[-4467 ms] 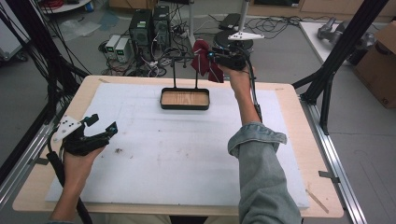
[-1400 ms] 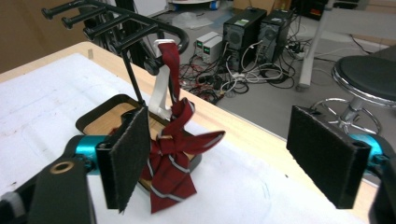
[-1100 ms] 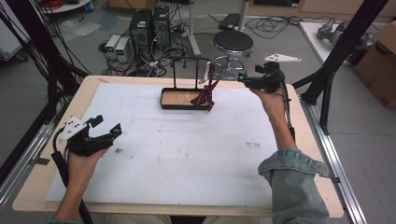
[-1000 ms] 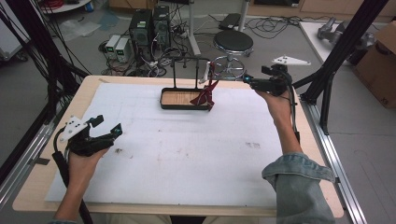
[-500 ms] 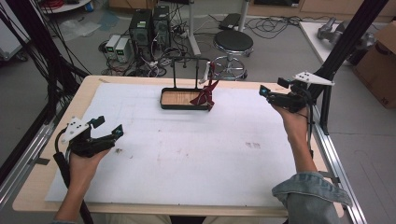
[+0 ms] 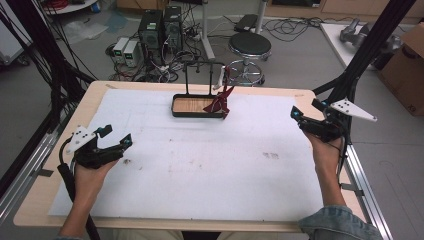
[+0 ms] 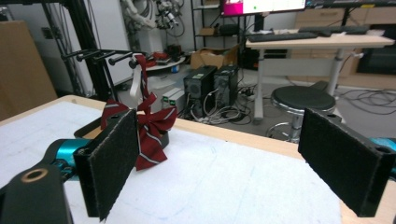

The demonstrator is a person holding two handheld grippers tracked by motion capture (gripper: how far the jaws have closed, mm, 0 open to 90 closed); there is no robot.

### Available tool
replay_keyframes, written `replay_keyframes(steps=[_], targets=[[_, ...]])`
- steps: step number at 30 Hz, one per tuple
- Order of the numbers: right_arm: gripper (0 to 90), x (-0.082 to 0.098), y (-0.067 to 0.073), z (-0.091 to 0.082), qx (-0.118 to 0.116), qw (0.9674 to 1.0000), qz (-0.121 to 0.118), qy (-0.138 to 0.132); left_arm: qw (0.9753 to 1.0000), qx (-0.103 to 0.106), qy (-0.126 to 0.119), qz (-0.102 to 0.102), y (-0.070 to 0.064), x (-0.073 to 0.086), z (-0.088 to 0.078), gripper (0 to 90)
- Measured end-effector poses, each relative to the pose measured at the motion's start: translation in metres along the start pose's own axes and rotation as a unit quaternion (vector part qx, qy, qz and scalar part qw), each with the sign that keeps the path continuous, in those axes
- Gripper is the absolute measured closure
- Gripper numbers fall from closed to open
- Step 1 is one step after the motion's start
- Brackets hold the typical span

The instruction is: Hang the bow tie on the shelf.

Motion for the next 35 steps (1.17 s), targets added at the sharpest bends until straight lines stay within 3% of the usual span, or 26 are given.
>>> replay_keyframes(steps=[13, 21, 23, 26, 35], targets=[[11.7, 0.036, 0.013, -0.032, 0.021, 0.9991, 0.019, -0.031, 1.0000, -0.003, -0.003, -0.002, 0.000, -0.001, -0.001, 19.6], [11.7, 0.068, 0.024, -0.042, 0.038, 0.9988, 0.014, -0.027, 1.0000, -0.004, -0.001, 0.002, 0.001, 0.000, -0.001, 19.6], [11.7, 0.077, 0.029, -0.045, 0.045, 0.9988, -0.001, -0.022, 1.0000, -0.006, 0.000, 0.001, 0.001, 0.001, -0.001, 19.6], [11.7, 0.081, 0.032, -0.046, 0.043, 0.9988, -0.007, -0.022, 1.0000, -0.007, 0.002, 0.002, 0.002, 0.001, -0.001, 19.6], [11.7, 0.090, 0.033, -0.048, 0.042, 0.9988, 0.009, -0.021, 0.9999, -0.010, 0.005, 0.004, 0.003, 0.002, -0.001, 19.6]])
Point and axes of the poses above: each handheld gripper's, and its own axes: z roughly forward along the jaws, x roughly out of its underside, y roughly to its left, the point moved 6 cm from there along z, roughly forward along the jaws, and after that the axes turned 4 degrees about -z, right-handed, at the moved point
